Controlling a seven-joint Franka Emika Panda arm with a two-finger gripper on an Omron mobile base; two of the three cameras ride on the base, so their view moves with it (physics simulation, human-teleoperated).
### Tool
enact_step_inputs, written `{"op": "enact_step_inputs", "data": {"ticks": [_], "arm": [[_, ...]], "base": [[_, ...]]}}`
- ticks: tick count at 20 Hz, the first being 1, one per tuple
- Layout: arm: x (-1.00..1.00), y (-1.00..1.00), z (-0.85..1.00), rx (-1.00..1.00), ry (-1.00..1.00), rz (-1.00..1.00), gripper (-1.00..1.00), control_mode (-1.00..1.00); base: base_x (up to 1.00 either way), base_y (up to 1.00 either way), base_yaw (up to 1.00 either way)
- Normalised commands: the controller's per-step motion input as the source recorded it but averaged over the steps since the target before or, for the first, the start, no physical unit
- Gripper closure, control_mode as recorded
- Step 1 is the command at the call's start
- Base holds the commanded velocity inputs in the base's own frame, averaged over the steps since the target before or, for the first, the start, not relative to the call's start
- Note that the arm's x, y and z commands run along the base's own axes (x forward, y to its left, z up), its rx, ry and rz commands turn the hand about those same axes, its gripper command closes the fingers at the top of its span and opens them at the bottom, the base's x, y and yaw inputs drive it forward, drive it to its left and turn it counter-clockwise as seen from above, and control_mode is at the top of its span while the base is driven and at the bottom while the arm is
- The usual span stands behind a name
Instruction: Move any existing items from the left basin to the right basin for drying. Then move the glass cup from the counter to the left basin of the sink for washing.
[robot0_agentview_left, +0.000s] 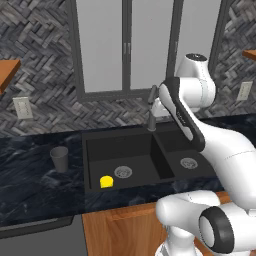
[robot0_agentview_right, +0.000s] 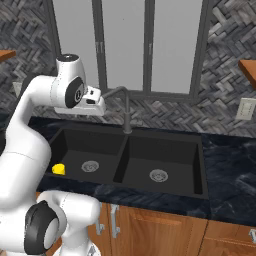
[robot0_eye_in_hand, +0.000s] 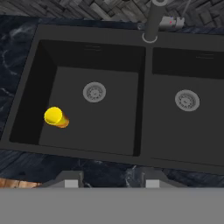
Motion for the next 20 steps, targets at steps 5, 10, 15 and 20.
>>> {"op": "enact_step_inputs", "data": {"ticks": [5,10,15,20], "arm": [[0.0,0.07,0.0,-0.01,0.0,0.0,-1.0,-1.0],[0.0,0.28,-0.11,-0.01,0.01,0.0,-1.0,-1.0],[0.0,0.31,-0.18,0.0,0.0,0.0,-1.0,-1.0],[-0.01,0.22,-0.19,0.0,0.0,0.0,-1.0,-1.0]], "base": [[0.0,0.0,0.0],[0.0,0.0,0.0],[0.0,0.0,0.0],[0.0,0.0,0.0]]}}
